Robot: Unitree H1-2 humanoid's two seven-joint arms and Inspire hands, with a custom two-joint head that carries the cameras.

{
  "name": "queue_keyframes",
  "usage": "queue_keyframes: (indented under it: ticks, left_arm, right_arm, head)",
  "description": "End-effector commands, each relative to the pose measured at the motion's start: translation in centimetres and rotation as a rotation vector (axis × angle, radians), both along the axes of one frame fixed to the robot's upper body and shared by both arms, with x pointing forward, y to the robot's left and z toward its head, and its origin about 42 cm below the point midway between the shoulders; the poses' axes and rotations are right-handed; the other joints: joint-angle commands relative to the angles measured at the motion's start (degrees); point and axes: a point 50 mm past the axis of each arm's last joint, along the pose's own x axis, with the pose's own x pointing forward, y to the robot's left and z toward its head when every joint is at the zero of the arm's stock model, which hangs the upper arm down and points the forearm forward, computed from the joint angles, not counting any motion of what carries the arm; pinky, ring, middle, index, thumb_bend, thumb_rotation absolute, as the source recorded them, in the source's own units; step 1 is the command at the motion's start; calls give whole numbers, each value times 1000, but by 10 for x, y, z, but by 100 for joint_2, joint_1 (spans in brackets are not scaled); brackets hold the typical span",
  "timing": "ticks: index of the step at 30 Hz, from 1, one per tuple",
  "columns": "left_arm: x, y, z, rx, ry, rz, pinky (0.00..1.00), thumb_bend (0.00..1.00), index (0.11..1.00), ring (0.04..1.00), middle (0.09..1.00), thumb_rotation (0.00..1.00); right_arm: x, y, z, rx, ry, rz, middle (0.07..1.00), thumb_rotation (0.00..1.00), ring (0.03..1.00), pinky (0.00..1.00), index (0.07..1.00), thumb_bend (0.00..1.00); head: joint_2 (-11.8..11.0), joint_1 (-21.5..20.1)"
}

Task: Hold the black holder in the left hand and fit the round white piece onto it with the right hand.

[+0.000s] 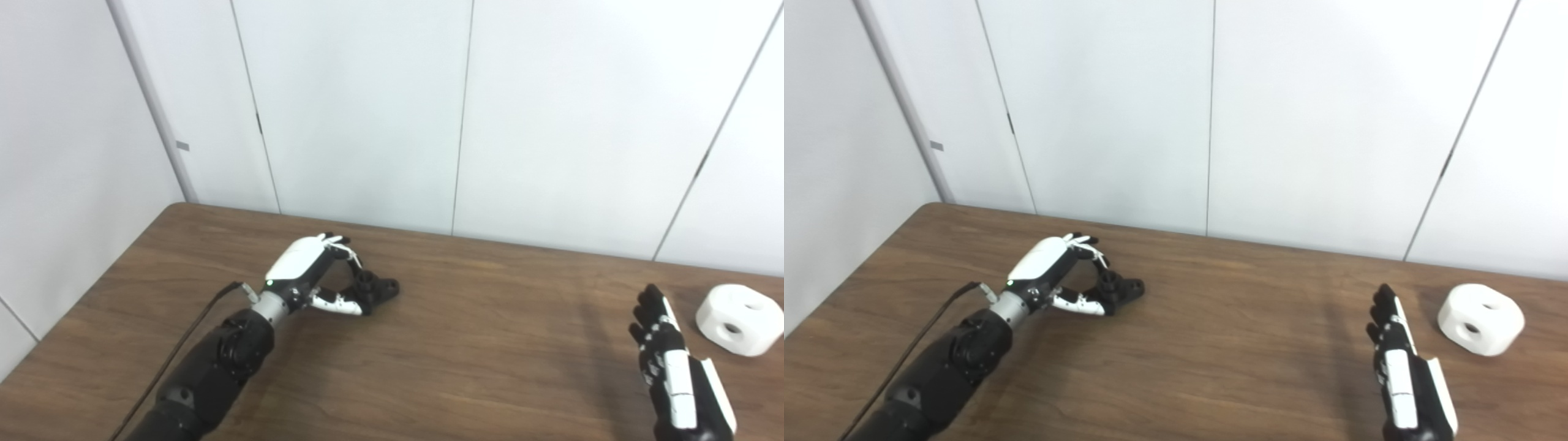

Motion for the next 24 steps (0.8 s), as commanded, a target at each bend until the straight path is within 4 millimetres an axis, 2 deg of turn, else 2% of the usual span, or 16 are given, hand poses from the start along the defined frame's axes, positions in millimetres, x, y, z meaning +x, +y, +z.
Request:
queue_keyframes:
  ticks: [1,11,20,24]
  left_arm:
    - [6,-8,26,3,-77,-38,1000,524,480,932,712,53]
    - [-17,-49,22,-13,-72,-210,1000,524,479,902,684,57]
    - [-35,-81,16,-44,-34,-342,1000,523,480,895,678,55]
    - [-42,-93,13,-40,-25,-380,1000,523,479,891,671,55]
  right_arm:
    - [2,5,19,3,-91,3,997,1000,1000,1000,981,527]
    - [-3,20,24,1,-104,6,988,1000,995,999,978,500]
    - [-6,29,29,-8,-116,14,992,1000,995,982,972,566]
    - [-6,33,32,-3,-122,12,990,1000,991,960,977,562]
  head:
    - [21,-67]
    - [180,-469]
    - [353,-841]
    - [429,-912]
